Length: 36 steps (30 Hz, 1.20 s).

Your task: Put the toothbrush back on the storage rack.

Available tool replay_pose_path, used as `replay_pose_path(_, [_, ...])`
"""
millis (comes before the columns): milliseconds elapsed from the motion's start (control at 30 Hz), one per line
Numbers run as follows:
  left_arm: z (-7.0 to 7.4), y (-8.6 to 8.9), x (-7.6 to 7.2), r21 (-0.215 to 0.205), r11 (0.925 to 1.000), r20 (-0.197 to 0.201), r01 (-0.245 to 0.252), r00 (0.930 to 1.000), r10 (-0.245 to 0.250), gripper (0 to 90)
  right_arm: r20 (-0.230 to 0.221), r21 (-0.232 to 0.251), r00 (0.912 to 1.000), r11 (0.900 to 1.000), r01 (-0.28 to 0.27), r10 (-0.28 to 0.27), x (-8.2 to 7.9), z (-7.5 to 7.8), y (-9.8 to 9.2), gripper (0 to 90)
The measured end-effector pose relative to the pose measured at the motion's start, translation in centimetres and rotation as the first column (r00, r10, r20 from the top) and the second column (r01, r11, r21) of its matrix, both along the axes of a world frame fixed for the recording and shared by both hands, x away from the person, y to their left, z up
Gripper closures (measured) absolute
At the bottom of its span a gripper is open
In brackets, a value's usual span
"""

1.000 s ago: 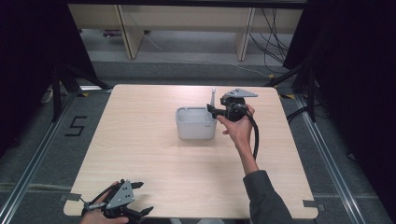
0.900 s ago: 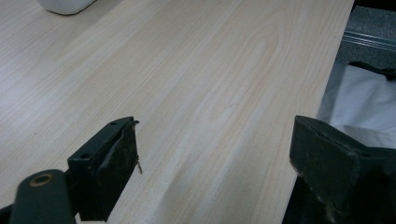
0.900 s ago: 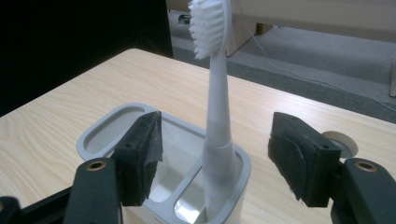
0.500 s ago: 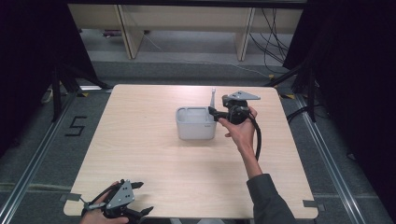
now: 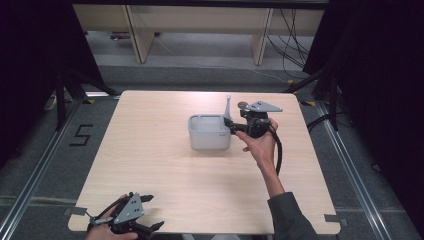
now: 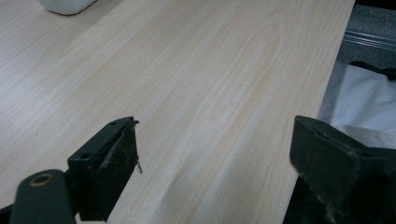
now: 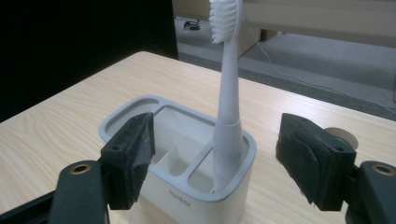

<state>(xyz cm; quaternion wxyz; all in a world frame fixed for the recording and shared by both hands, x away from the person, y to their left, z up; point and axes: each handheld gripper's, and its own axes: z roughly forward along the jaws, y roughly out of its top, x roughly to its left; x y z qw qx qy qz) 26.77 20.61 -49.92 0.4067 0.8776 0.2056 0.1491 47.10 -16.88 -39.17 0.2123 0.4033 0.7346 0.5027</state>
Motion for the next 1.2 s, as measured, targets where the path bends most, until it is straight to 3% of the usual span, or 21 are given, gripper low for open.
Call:
replay_pose_path(33, [-0.1,-0.1,-0.1,-0.022,0.9997,0.003,-0.012,0.9999,0.013,14.7,0.002,0.006,0.9999,1.000,-0.010,0.010,-0.3,-0.1,0.0,28.1])
replay_pose_path(200, [-0.2,-0.2,-0.1,-0.026,0.9995,-0.004,-0.018,0.9998,0.017,14.7,0.006,0.015,0.9998,1.000,-0.021,0.020,-0.7,-0.2,-0.1,28.0])
replay_pose_path(233, [-0.2,-0.1,0.0,-0.016,0.9999,-0.006,-0.004,1.0000,0.004,14.7,0.028,-0.003,0.9993,1.000,-0.025,0.025,-0.7,-0.3,-0.2,27.8])
replay_pose_path(267, [-0.2,-0.2,-0.1,-0.025,0.9996,0.005,-0.011,0.9999,0.011,14.7,-0.010,0.013,0.9998,1.000,-0.018,0.019,-1.1,-0.3,0.0,27.2])
replay_pose_path(300, [-0.1,-0.1,-0.1,-0.008,0.9999,0.009,-0.010,0.9999,0.010,14.7,0.003,0.012,0.9997,1.000,-0.025,0.025,-1.1,-0.3,-0.2,27.1])
replay_pose_path(333, [-0.1,-0.2,-0.1,-0.032,0.9994,-0.004,-0.012,0.9999,0.011,14.7,0.008,-0.005,0.9996,1.000,-0.027,0.027,-1.3,-0.3,-0.3,27.1])
replay_pose_path(367, [0.0,-0.2,-0.1,-0.006,0.9998,0.013,-0.018,0.9998,0.018,14.7,0.012,0.000,0.9995,1.000,-0.029,0.029,-1.3,-0.3,-0.3,27.0])
replay_pose_path(567, [0.1,-0.2,-0.2,-0.017,0.9999,0.000,-0.002,1.0000,0.002,14.7,0.003,0.010,0.9993,0.999,-0.038,0.038,-1.7,-0.6,-0.4,26.5])
replay_pose_path(767, [0.2,-0.1,-0.1,-0.004,1.0000,0.004,0.000,1.0000,0.000,14.7,0.004,-0.015,0.9993,0.999,-0.037,0.037,-2.2,-0.8,-0.4,25.7])
replay_pose_path(867, [0.1,-0.2,-0.2,-0.016,0.9999,0.001,-0.003,1.0000,0.003,14.7,-0.009,0.000,0.9989,0.999,-0.046,0.046,-2.6,-0.8,-0.4,25.5])
replay_pose_path(967, [0.2,-0.2,-0.2,-0.017,0.9999,0.000,-0.001,1.0000,0.001,14.7,0.011,-0.021,0.9981,0.998,-0.060,0.061,-2.9,-0.8,-0.5,24.8])
replay_pose_path(1000, [0.1,-0.2,-0.2,-0.020,0.9998,0.009,-0.008,0.9999,0.008,14.7,-0.023,-0.004,0.9985,0.999,-0.050,0.050,-3.3,-0.8,-0.4,24.7])
replay_pose_path(1200, [0.1,-0.2,-0.2,-0.017,0.9999,0.000,-0.002,1.0000,0.002,14.7,-0.010,-0.009,0.9983,0.998,-0.057,0.057,-3.9,-0.9,-0.7,24.5])
